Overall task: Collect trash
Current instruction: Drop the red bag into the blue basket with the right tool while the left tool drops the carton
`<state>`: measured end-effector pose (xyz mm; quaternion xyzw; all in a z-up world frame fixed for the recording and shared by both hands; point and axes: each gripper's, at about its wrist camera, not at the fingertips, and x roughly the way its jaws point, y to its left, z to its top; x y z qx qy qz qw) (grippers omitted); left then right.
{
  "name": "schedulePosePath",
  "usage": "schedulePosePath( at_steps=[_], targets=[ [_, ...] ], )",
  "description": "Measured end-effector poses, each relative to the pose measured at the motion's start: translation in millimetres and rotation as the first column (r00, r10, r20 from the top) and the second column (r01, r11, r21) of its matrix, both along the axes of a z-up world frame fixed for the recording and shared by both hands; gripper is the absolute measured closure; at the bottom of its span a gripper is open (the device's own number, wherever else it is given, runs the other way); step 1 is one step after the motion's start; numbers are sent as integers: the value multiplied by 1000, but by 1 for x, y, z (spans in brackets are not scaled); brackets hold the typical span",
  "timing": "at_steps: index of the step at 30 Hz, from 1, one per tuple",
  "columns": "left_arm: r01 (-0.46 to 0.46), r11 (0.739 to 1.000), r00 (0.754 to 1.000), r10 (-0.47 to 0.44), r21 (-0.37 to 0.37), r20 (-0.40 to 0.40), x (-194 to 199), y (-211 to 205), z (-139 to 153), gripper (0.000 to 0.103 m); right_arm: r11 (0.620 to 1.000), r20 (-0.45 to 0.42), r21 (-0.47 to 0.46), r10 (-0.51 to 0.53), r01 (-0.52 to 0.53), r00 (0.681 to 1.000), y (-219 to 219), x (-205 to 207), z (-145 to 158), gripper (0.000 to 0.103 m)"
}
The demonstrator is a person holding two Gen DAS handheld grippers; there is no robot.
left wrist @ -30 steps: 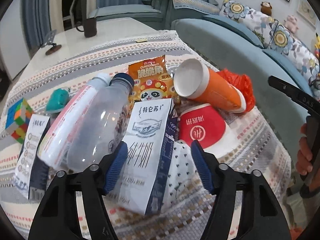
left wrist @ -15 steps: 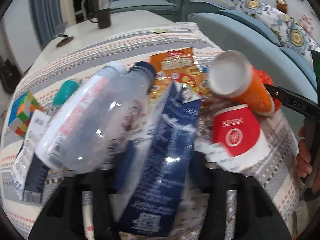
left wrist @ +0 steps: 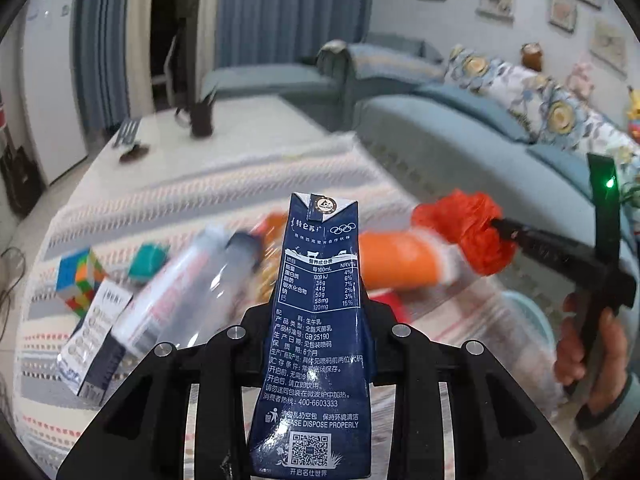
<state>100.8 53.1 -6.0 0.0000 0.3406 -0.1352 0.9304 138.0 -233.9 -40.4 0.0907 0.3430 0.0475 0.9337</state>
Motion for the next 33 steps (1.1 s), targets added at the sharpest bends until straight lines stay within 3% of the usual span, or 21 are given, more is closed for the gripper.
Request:
schedulePosePath(
  at_steps=[7,14,19,26,29,33],
  targets=[
    [157,987,986,-154,-35,68,-26,-79,45,73,995,112,11,-96,95,989,-63,-62,47,84],
    [318,948,947,-317,-11,52,-36,-179,46,73,975,142,-54,-208,218,968,-126,-109,48,84],
    [409,912,912,-409,2,5,-33,-241,22,73,955,76,-65,-286,291,955,-168,-123,14,84],
    [464,884,869,-467,-63,-164,-5,-306,-44,73,933,-92,-36,-360,358,929,-208,-124,-61,84],
    [490,869,840,-492,-69,-228,1,-320,-74,72,925,-176,-38,-379,379,909,-218,-123,-97,84],
    [494,869,835,-487,-43,-256,1,-327,-97,72,922,-232,-50,-386,385,893,-219,-122,-123,81]
  ],
)
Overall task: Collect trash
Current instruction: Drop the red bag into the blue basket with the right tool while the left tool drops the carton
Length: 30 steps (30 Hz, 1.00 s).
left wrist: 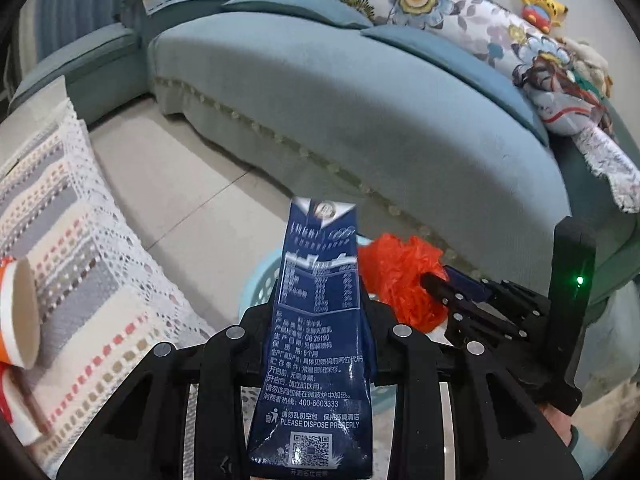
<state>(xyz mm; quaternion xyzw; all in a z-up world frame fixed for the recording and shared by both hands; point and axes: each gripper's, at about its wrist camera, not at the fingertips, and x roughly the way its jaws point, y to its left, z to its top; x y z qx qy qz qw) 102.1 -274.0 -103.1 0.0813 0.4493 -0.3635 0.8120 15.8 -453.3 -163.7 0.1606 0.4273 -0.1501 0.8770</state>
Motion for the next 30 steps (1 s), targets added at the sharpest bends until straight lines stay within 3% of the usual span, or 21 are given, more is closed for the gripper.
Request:
schedulePosePath(
  at_steps=[1,2,4,6,20,25,30],
  targets=[
    [-1,1000,1000,1,-3,-5,0,-1,-3,69,1000,-8,2,-1,1,1000,0,0,-4,80],
    [-3,1000,1000,3,-9,-13,0,-1,-5,57,1000,-13,6,2,-2,1000,1,0,-7,78],
    [-3,1000,1000,3,-29,-12,-1,1,-5,45,1000,-21,12,3,-3,1000,2,-1,-10,71],
    [-1,1000,1000,1,-28,6,-3,4,-2,45,1000,-15,11,0,0,1000,5,-3,-11,48],
    [-78,995,997,79,-62,19,-16,53,23,47,999,28,-25,29,-29,999,26,-20,18,47],
    [-166,981,983,172,-106,59,-24,112,56,46,995,90,-30,97,-95,991,60,-17,53,47],
    [-281,950,950,295,-135,99,-29,184,83,41,982,169,-46,188,-183,968,106,-3,93,47]
  ],
)
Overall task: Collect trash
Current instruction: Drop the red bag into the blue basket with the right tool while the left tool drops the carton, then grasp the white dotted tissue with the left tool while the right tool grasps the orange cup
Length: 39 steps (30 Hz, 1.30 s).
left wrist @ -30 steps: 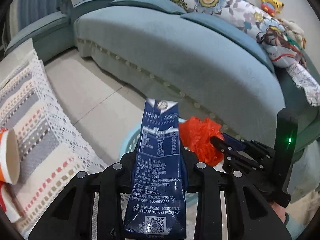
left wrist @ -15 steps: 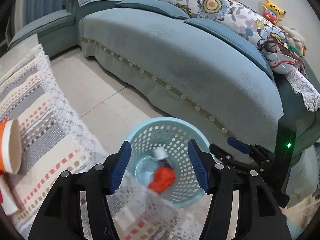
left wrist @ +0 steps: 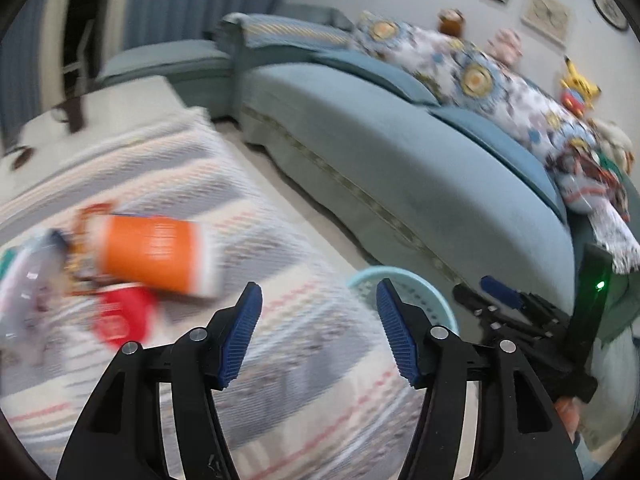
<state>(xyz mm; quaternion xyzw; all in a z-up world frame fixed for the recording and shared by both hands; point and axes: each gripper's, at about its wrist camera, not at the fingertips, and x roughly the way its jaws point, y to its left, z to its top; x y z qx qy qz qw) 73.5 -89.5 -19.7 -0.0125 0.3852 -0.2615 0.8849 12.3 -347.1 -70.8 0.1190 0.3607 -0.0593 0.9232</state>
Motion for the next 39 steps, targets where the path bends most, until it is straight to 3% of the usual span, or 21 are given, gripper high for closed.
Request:
schedulePosePath(
  at_steps=[2,6,11,19,27,30,32,35,39],
  targets=[
    [-52,999,998,52,11,20,-2,30,6,34,999,26,8,48,-48,999,21,9,15,47],
    [-159,987,987,158,33,23,-7,102,0,33,989,71,-26,147,-146,987,73,29,41,47],
    [-220,972,975,223,80,-21,-1,155,-26,31,961,94,-71,275,-269,957,134,53,58,47],
    [-194,973,971,209,126,-117,24,165,-77,27,906,44,-118,414,-407,909,206,97,50,47],
    [-169,978,974,185,121,-134,36,161,-93,32,878,-29,-116,464,-464,885,244,134,23,45],
    [-159,979,977,175,131,-118,34,158,-93,43,880,-36,-107,462,-463,886,250,143,19,32],
    [-154,980,979,169,129,-114,33,156,-94,58,880,-46,-104,460,-463,887,255,150,17,22],
    [-141,985,981,152,96,-120,30,157,-94,75,880,-95,-119,452,-461,887,262,160,11,22],
    [-151,986,980,158,67,-123,26,158,-96,84,879,-151,-173,423,-445,894,275,177,0,18]
  ],
)
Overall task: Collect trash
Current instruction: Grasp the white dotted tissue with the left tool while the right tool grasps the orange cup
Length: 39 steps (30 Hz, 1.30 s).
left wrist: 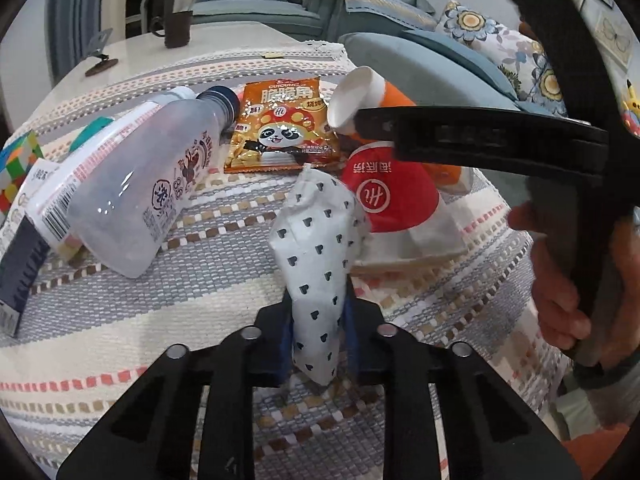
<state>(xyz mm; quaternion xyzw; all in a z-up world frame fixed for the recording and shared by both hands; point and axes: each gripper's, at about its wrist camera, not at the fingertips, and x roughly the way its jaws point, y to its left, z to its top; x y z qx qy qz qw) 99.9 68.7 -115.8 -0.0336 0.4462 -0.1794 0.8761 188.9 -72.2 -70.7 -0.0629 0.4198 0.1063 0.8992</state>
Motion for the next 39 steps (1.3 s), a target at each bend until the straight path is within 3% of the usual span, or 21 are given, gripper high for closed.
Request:
schedulePosePath(
  at_steps=[4,8,14,17,19,26,32,39],
  targets=[
    [-11,1000,1000,11,-26,1,-2,3,-1,86,998,-4,-65,-20,20,1000,10,13,-7,16],
    [-21,998,1000,21,-53,-2,-2,6,-1,88,996,-22,-73,-53,52,998,6,26,-13,17],
    [-22,994,999,24,-109,20,-5,11,5,89,996,-9,-37,-82,81,997,-15,32,-17,37],
    [-25,991,999,30,-129,31,-6,13,9,90,993,-11,73,-89,90,996,-37,26,-9,55],
    [-29,990,999,34,-137,38,-6,14,12,90,985,-9,139,-99,99,995,-51,20,-4,60],
    [7,989,995,7,-146,95,-13,1,35,91,929,65,361,-108,78,992,-106,-20,28,61],
    [94,982,984,-66,-164,168,-24,-34,78,91,927,148,359,-170,107,974,-151,-62,70,61],
    [249,952,939,-192,-178,285,-49,-104,136,92,918,186,344,-272,197,944,-218,-114,97,61]
  ],
)
